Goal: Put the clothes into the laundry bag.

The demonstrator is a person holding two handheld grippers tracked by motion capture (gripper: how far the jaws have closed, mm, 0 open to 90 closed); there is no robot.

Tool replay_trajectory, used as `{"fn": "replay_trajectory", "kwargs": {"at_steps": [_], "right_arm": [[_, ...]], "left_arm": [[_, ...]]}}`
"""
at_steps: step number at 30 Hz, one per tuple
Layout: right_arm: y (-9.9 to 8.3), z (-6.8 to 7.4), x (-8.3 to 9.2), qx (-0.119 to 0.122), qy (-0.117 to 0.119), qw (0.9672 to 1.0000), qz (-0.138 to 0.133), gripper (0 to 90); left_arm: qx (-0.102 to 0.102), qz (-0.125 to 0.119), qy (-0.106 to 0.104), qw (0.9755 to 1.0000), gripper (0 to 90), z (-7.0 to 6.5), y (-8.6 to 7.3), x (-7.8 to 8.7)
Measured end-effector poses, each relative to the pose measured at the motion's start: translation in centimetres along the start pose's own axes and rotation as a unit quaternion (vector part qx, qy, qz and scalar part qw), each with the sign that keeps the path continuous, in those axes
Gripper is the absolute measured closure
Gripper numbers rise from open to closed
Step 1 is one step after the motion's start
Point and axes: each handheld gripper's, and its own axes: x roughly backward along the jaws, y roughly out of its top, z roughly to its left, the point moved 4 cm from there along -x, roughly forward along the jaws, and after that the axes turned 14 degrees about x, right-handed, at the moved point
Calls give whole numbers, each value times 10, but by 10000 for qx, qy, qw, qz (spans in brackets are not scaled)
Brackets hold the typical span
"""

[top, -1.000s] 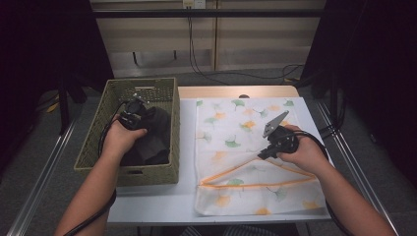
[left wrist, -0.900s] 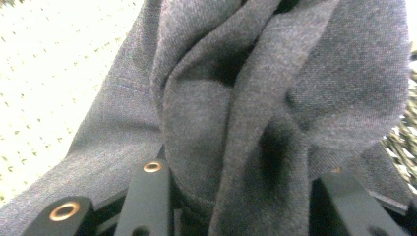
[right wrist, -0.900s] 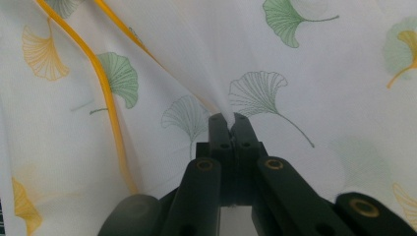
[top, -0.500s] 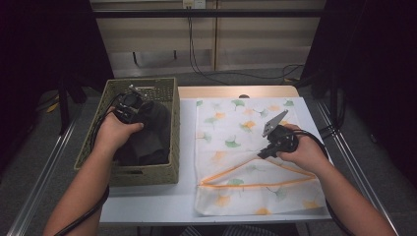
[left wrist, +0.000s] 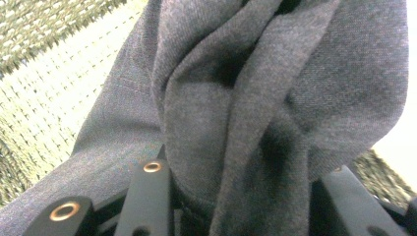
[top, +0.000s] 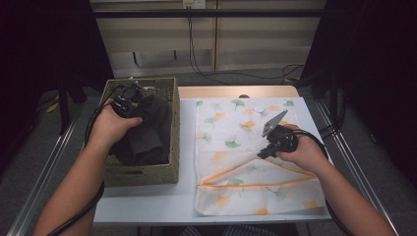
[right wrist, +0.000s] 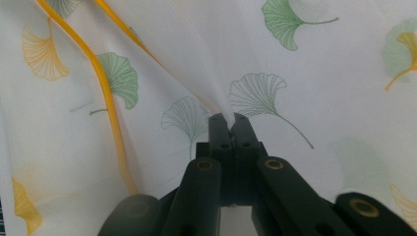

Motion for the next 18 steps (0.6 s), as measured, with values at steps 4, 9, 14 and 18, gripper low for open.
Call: {"fn": "replay_trajectory", "kwargs": {"at_steps": [4,9,14,18], "right_arm": [[0,0,-2,44,-10,10000,-23,900],[0,0,0,35,-22,10000,-15,900],[2,0,3,57,-37,10000,-10,900],[2,0,4,76,-58,9999,-43,900]], "left_arm": [[44,-45,18,10000,605,-3,2,6],[26,-21,-8,10000,603,-7,3,14],[-25,-67,4,10000,603,-14,5,21],[-61,-48,26,10000,603,-16,7,27]]}}
